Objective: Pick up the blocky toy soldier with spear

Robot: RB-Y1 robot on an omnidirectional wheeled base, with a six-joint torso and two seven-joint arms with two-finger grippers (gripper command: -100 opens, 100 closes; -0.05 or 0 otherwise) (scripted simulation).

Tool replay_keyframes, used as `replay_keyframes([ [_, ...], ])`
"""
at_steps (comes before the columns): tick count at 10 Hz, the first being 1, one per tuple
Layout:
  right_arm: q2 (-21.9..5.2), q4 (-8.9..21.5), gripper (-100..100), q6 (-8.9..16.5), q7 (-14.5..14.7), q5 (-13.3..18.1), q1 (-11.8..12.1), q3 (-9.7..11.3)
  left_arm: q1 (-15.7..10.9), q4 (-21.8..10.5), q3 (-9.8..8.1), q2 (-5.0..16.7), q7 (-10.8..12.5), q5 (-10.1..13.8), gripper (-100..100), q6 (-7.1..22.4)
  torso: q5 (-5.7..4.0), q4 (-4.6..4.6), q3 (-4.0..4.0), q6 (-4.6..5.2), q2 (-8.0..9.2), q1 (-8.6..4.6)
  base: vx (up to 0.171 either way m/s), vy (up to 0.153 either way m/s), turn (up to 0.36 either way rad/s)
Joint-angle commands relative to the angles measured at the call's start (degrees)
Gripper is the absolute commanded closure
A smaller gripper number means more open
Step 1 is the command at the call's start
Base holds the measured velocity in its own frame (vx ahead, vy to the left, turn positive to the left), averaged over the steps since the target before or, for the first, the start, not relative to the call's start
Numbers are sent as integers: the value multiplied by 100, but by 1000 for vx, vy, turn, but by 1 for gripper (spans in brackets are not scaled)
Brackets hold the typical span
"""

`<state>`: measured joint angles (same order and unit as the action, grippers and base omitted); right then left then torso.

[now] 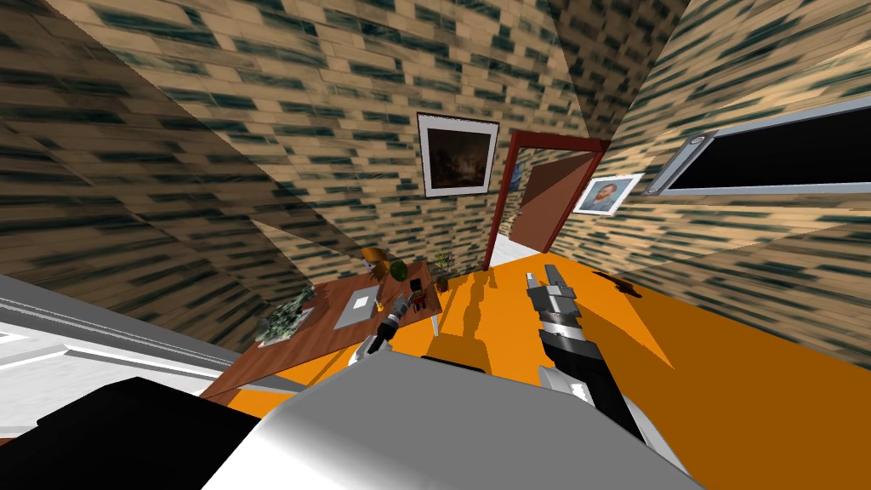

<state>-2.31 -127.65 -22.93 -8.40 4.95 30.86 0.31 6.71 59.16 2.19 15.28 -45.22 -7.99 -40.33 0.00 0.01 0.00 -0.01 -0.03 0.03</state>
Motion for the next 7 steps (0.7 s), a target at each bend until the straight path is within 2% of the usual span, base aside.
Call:
replay_keyframes([
  [1, 0, 0, 0, 0, 0, 0, 0, 0, -130, -286, 13, 32, -150, -35, -100, -78, 0, 0, 0, 0, 0, 0, 7, 8, -21],
  [2, 0, 0, 0, 0, 0, 0, 0, 0, -130, -394, 13, 32, -150, -35, -100, -78, 0, 0, -1, 1, -2, 0, 7, 7, -10],
  [3, 0, 0, 0, 0, 0, 0, 0, 0, -224, -605, 28, 55, -272, -65, -100, -148, 0, 0, -1, 0, -2, -1, 10, 5, -20],
  [4, 0, 0, 0, 0, 0, 0, 0, 0, -224, -679, 28, 55, -272, -65, -100, -148, 0, 0, -2, 1, -3, -1, 9, 4, -9],
  [6, 0, 0, 0, 0, 0, 0, 0, 0, -402, -1123, 59, 96, -487, -121, -100, -283, 0, -1, -2, 1, -4, -2, 16, 3, -26],
  [7, 0, 0, 0, 0, 0, 0, 0, 0, -402, -1211, 59, 96, -487, -121, -100, -283, -1, -1, -3, 1, -6, -2, 18, 1, -11],
])
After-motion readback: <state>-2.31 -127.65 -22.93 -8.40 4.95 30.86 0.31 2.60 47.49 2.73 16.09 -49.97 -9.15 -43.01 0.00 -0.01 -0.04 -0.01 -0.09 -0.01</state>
